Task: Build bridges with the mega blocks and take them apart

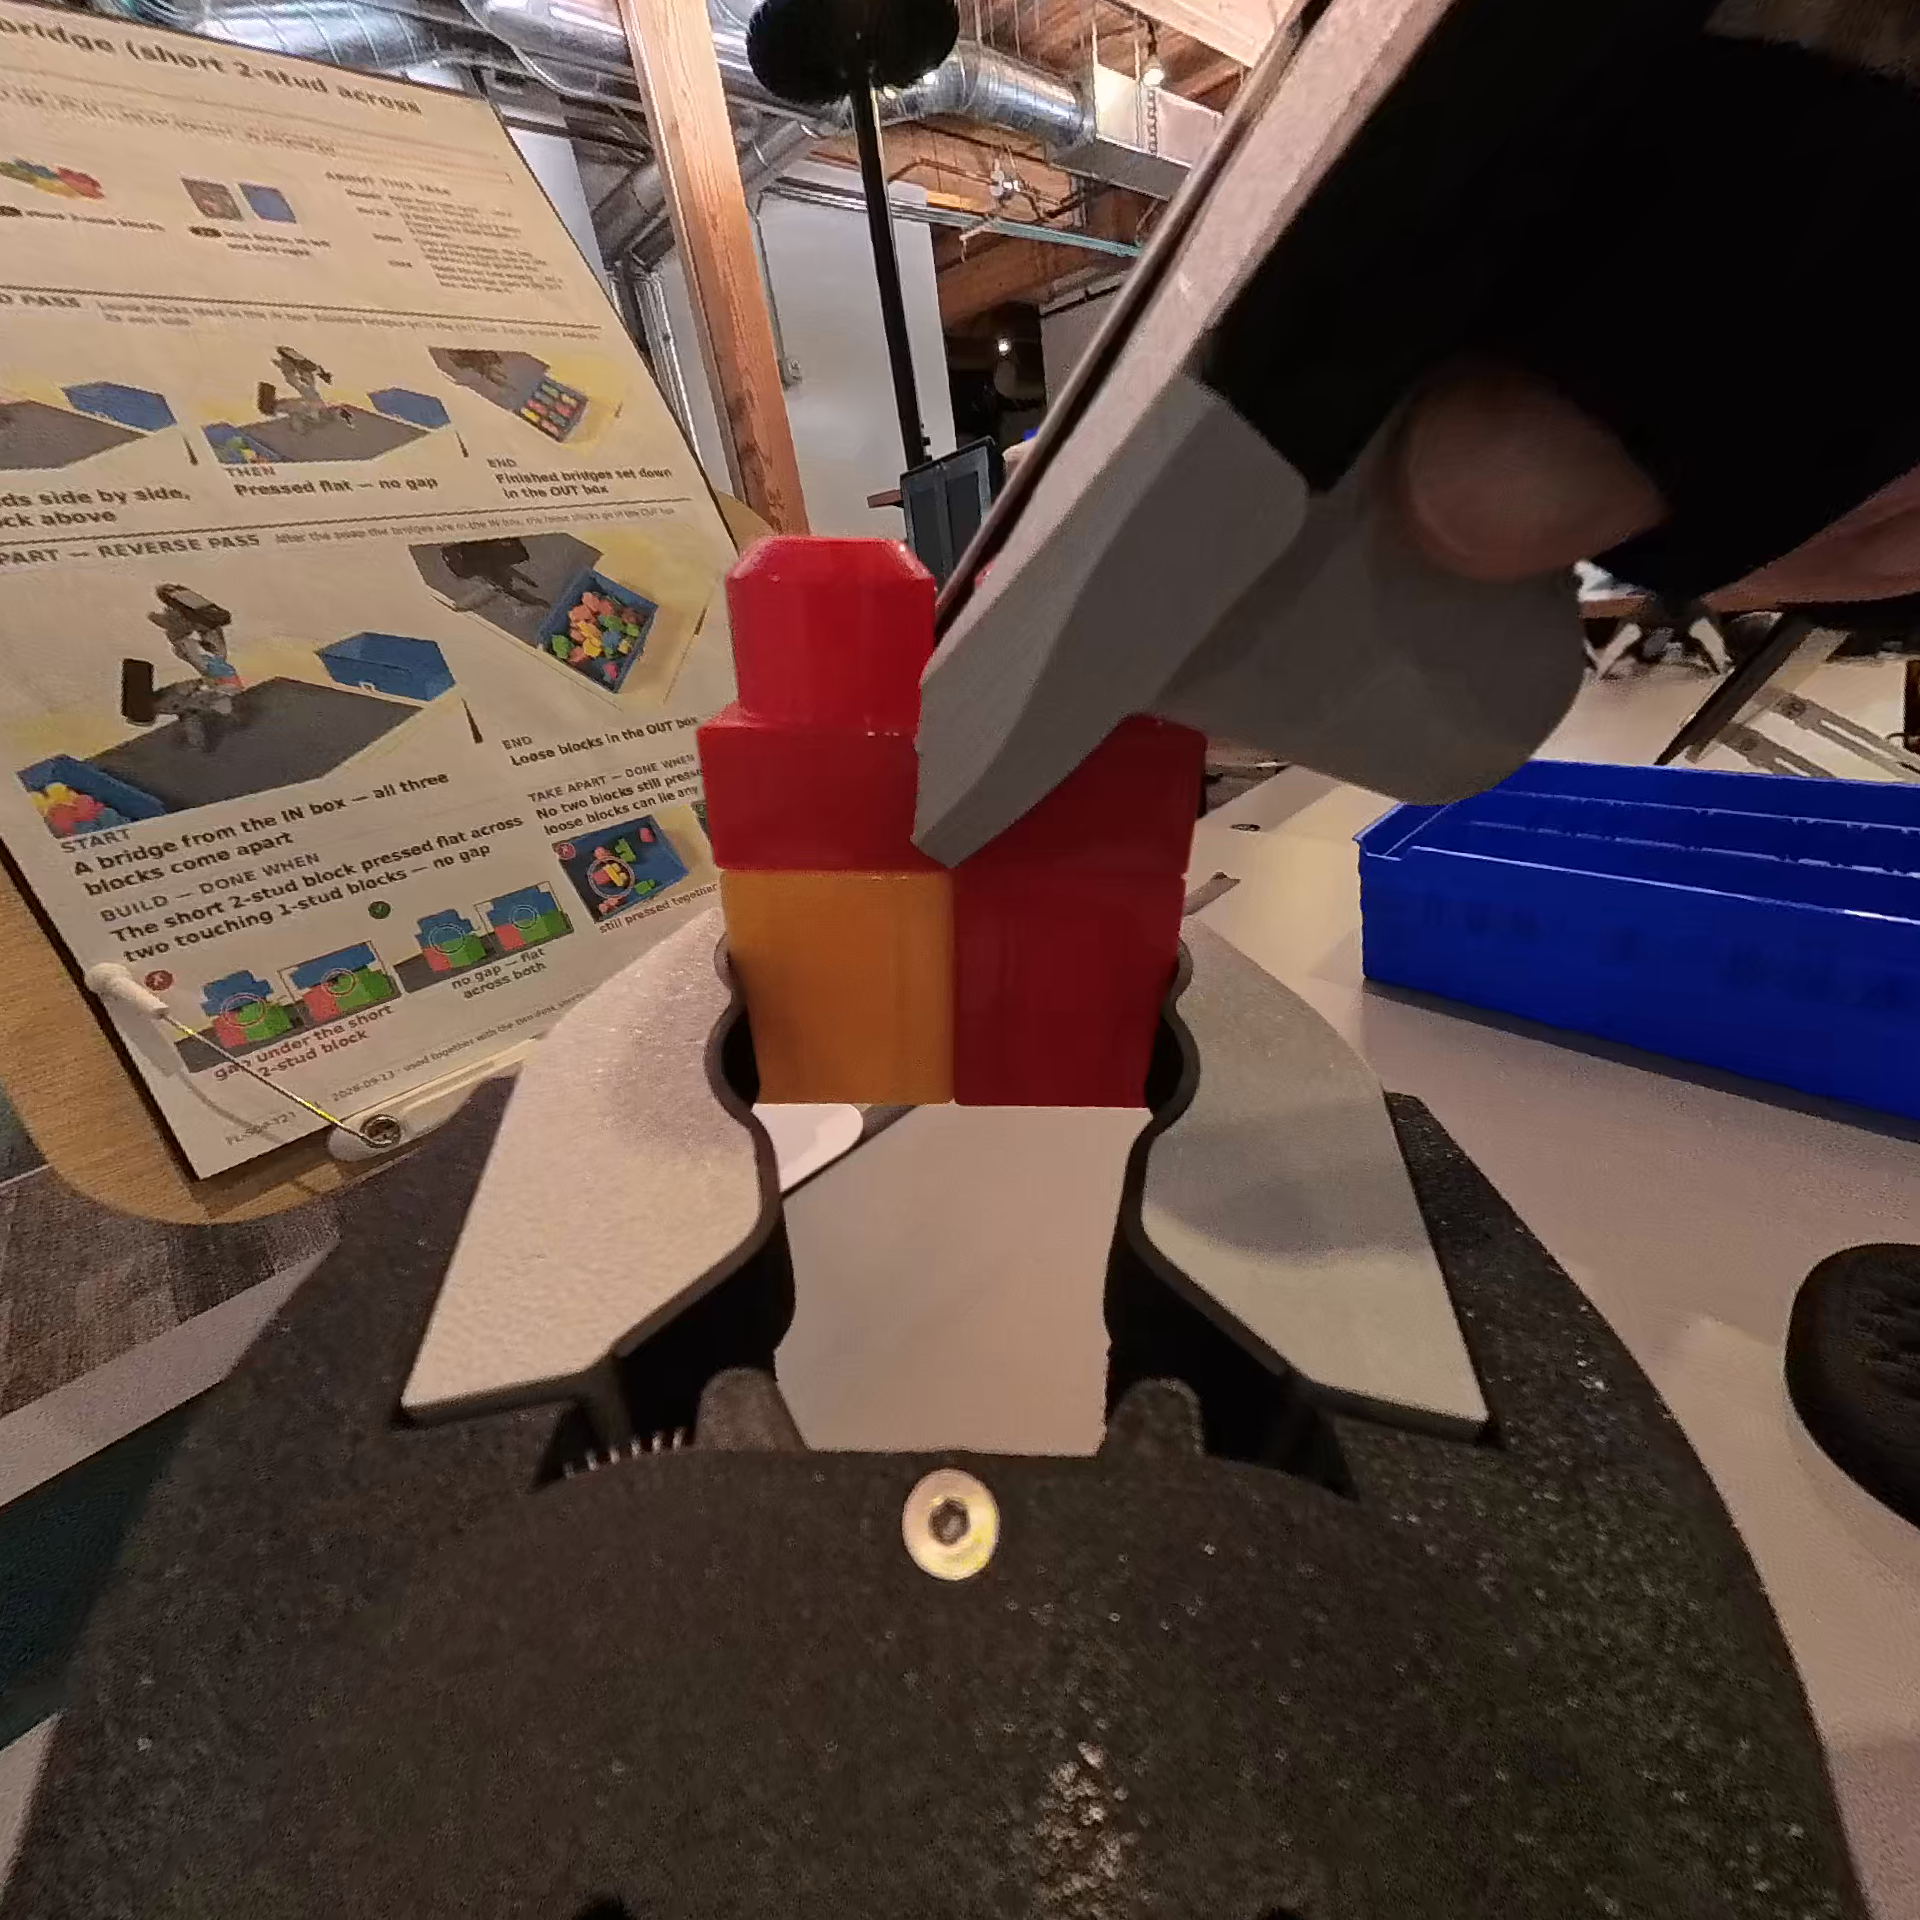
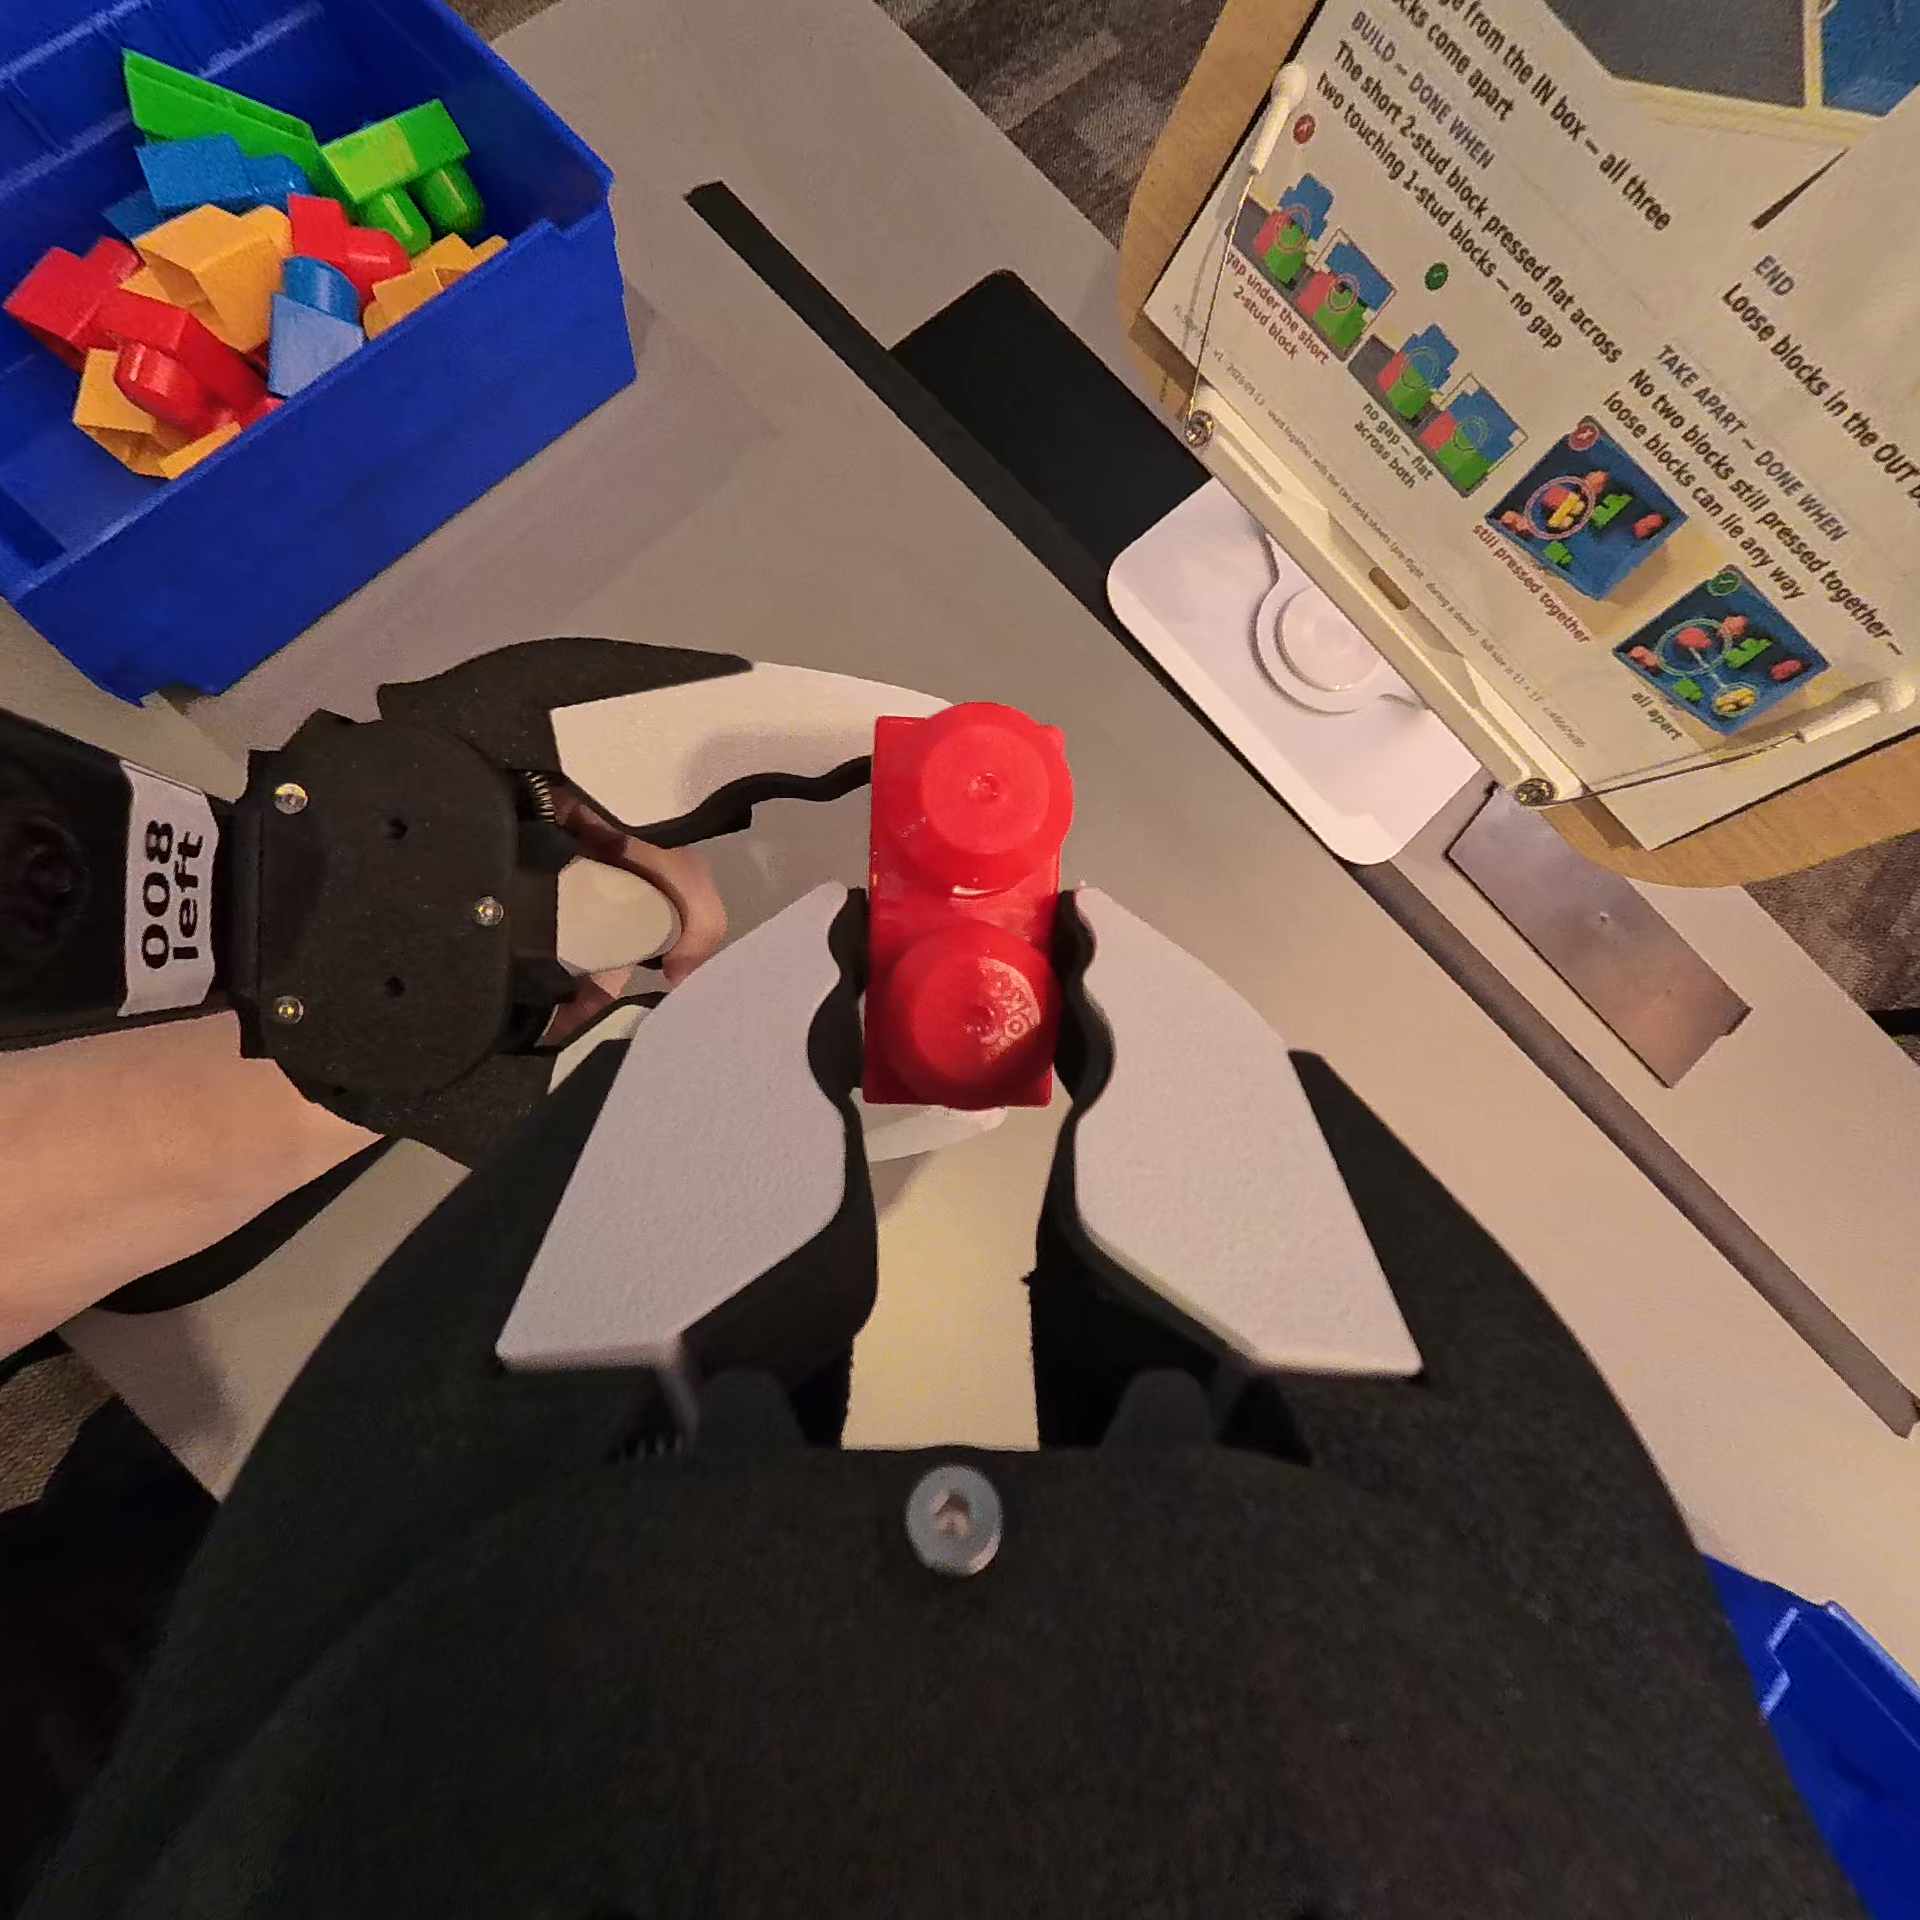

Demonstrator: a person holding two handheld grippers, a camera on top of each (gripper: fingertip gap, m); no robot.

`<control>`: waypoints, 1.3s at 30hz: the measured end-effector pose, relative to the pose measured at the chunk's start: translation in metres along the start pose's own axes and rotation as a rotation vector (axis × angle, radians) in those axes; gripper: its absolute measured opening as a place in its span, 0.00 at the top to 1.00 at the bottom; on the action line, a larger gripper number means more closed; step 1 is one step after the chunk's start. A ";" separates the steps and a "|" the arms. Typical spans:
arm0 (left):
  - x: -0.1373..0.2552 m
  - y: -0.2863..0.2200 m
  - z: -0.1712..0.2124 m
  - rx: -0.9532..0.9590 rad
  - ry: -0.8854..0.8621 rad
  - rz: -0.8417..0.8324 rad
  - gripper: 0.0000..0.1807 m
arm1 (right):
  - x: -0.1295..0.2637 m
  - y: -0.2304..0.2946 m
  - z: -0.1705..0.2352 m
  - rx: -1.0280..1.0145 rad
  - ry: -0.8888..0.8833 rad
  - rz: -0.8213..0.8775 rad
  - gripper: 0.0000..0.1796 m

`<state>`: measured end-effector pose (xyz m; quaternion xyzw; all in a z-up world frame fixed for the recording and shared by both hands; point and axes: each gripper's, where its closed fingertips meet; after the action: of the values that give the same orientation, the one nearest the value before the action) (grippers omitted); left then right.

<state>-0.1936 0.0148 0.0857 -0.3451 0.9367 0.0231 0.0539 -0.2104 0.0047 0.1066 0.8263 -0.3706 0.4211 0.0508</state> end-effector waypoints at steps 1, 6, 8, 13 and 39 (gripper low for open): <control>0.000 0.000 0.001 0.000 0.003 0.000 0.59 | 0.000 0.000 0.001 0.003 0.004 0.001 0.81; -0.001 0.000 0.003 -0.002 0.014 -0.005 0.60 | -0.002 -0.001 0.002 0.010 0.013 0.004 0.81; -0.002 0.000 0.004 0.005 0.018 -0.003 0.60 | -0.003 -0.002 0.004 0.013 0.022 0.009 0.81; -0.004 0.001 0.008 0.003 0.031 -0.008 0.59 | -0.006 -0.003 0.006 0.030 0.027 0.027 0.81; -0.002 -0.034 0.003 0.198 0.287 0.228 0.55 | 0.028 -0.049 0.065 -0.443 -0.722 -0.599 0.82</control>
<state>-0.1699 -0.0098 0.0823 -0.2296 0.9655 -0.1126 -0.0491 -0.1252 -0.0020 0.0967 0.9582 -0.1921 -0.0121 0.2116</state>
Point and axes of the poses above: each gripper's, where its closed fingertips meet, x back along the fingers, z out of its underside, y = z × x across the jaws, and after that the axes turned 8 degrees about x, right-handed
